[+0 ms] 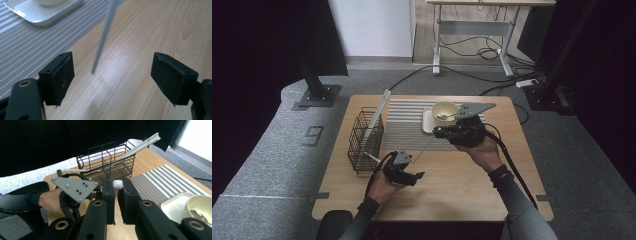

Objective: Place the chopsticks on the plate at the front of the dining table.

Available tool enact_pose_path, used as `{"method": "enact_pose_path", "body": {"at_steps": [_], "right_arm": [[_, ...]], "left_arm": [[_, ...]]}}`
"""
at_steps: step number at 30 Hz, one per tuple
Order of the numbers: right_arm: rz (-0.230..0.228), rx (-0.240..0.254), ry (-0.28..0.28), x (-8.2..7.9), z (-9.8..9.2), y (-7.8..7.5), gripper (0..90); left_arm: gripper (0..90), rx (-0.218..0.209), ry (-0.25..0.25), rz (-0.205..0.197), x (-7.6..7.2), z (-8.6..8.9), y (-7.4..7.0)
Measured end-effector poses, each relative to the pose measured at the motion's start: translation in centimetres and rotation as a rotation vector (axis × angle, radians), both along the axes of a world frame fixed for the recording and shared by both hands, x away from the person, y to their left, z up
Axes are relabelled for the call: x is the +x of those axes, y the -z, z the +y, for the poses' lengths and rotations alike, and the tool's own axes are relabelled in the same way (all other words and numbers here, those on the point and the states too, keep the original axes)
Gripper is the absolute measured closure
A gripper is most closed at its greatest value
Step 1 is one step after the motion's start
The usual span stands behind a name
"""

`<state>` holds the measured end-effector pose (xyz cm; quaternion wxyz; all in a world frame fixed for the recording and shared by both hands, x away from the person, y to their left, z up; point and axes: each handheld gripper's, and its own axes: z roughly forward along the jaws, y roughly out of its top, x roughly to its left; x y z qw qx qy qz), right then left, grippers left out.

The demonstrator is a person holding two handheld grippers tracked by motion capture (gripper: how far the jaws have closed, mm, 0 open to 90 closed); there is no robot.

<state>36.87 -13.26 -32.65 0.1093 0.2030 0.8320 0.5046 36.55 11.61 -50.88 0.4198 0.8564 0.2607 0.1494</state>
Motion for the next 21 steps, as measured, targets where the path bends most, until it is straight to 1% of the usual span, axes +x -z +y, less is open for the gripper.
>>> {"method": "enact_pose_path", "body": {"at_steps": [1, 3, 4, 6, 8, 10, 14, 15, 18, 19, 21], "right_arm": [[0.002, -0.001, -0.002, -0.07, 0.02, 0.08, 82.6], [0.005, -0.003, -0.008, -0.21, 0.09, 0.28, 82.5], [0.005, -0.003, -0.008, -0.21, 0.09, 0.28, 82.5], [0.009, -0.008, -0.015, -0.36, 0.19, 0.5, 82.6], [0.011, -0.009, -0.019, -0.44, 0.23, 0.61, 82.6], [0.016, -0.014, -0.021, -0.54, 0.25, 0.72, 82.5], [0.023, -0.019, -0.024, -0.63, 0.22, 0.88, 82.6], [0.026, -0.02, -0.021, -0.65, 0.15, 0.96, 82.6], [0.028, -0.024, -0.02, -0.63, 0.07, 1.02, 82.5], [0.026, -0.024, -0.018, -0.61, 0.03, 1.0, 82.5], [0.03, -0.02, -0.017, -0.53, -0.04, 0.96, 82.5]], "left_arm": [[21.6, 0.0, 0.0, 0.0, 0.0, 0.0, 0.0], [25.6, -0.007, 0.013, -0.019, 0.07, -0.17, -0.19], [28.0, -0.007, 0.013, -0.019, 0.07, -0.17, -0.19], [35.4, -0.017, 0.029, -0.034, 0.06, -0.38, -0.38], [40.6, -0.018, 0.031, -0.049, -0.01, -0.55, -0.48], [49.3, -0.02, 0.033, -0.061, -0.1, -0.64, -0.52], [64.7, -0.024, 0.039, -0.068, -0.23, -0.67, -0.48], [69.6, -0.024, 0.049, -0.067, -0.28, -0.68, -0.45], [79.2, -0.027, 0.055, -0.071, -0.33, -0.64, -0.42], [81.4, -0.038, 0.064, -0.069, -0.33, -0.54, -0.41], [82.1, -0.037, 0.078, -0.074, -0.39, -0.52, -0.41]]}}
